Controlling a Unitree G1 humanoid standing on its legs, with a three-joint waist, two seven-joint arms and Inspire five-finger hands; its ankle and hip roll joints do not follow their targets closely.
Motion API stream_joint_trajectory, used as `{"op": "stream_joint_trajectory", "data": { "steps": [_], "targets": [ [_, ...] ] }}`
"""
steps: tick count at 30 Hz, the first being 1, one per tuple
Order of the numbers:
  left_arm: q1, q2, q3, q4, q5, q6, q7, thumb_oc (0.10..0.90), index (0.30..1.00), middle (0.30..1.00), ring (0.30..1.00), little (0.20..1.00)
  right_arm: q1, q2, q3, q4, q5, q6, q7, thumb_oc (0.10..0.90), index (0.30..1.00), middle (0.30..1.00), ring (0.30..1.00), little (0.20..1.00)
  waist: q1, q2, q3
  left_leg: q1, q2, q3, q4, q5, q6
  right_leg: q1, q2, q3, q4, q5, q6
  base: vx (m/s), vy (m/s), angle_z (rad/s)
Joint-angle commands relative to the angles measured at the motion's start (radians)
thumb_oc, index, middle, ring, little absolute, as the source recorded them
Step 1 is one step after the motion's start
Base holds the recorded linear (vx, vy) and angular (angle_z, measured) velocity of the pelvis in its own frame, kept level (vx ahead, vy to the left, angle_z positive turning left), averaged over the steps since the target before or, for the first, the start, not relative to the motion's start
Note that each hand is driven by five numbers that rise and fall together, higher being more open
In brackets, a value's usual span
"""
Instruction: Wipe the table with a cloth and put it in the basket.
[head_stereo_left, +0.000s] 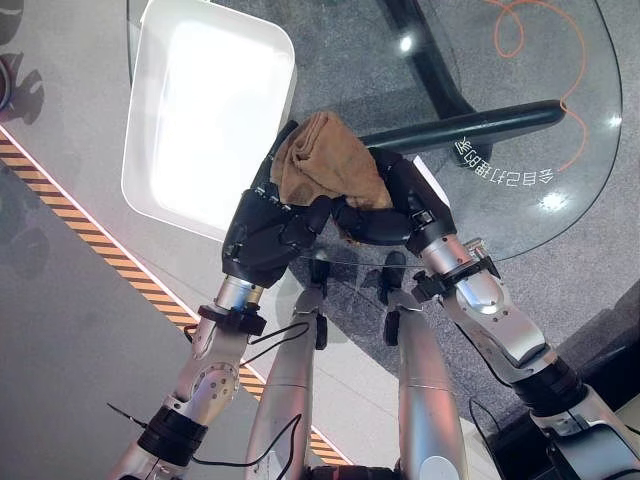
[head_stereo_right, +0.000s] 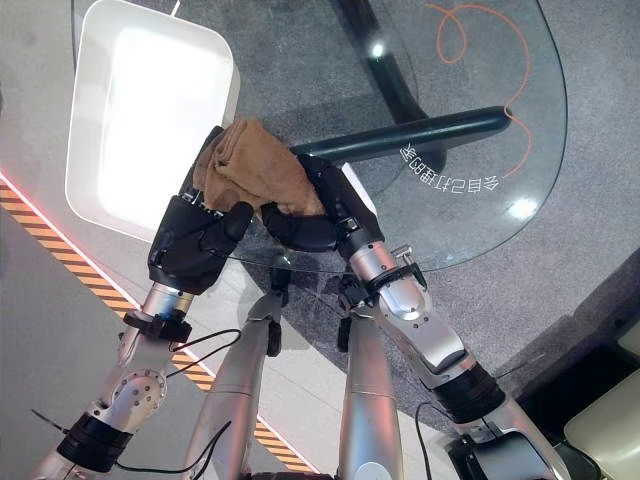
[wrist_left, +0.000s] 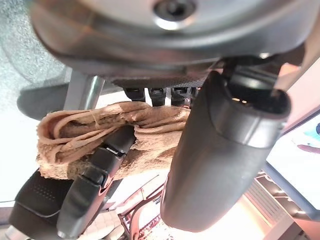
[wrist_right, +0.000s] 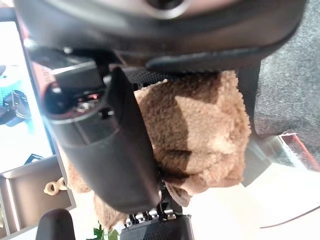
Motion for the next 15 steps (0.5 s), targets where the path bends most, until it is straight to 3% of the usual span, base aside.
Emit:
{"op": "stream_joint_trajectory", "data": {
  "steps": [1, 6, 15],
  "targets": [
    [-0.036, -0.014, -0.055, -0.167, 0.042, -0.046, -0.056, 0.800, 0.900, 0.900, 0.900, 0.900, -0.092, 0.023, 0.108, -0.264, -0.035, -0.043, 0.119, 0.100, 0.300, 0.300, 0.300, 0.200, 0.014, 0.010, -0.027, 0.028, -0.060, 0.034, -0.002, -0.043, 0.051, 0.017, 0.071, 0.005, -0.107, 0.095, 0.011, 0.00, 0.000, 0.00],
    [-0.042, -0.019, -0.071, -0.165, 0.043, -0.051, -0.056, 0.800, 0.900, 0.900, 0.900, 0.900, -0.117, 0.028, 0.163, -0.265, -0.058, -0.016, 0.135, 0.100, 0.300, 0.300, 0.300, 0.200, 0.019, 0.014, -0.027, 0.028, -0.064, 0.031, -0.007, -0.039, 0.052, 0.018, 0.070, 0.004, -0.113, 0.097, 0.009, 0.00, 0.000, 0.00],
    [-0.057, -0.030, -0.092, -0.159, 0.034, -0.062, -0.039, 0.800, 0.900, 0.900, 0.900, 0.900, -0.154, 0.053, 0.206, -0.254, -0.082, -0.029, 0.079, 0.100, 0.300, 0.300, 0.300, 0.200, 0.024, 0.017, -0.027, 0.025, -0.068, 0.030, -0.014, -0.034, 0.053, 0.015, 0.073, 0.007, -0.120, 0.101, 0.010, 0.00, 0.000, 0.00]
  ]
}}
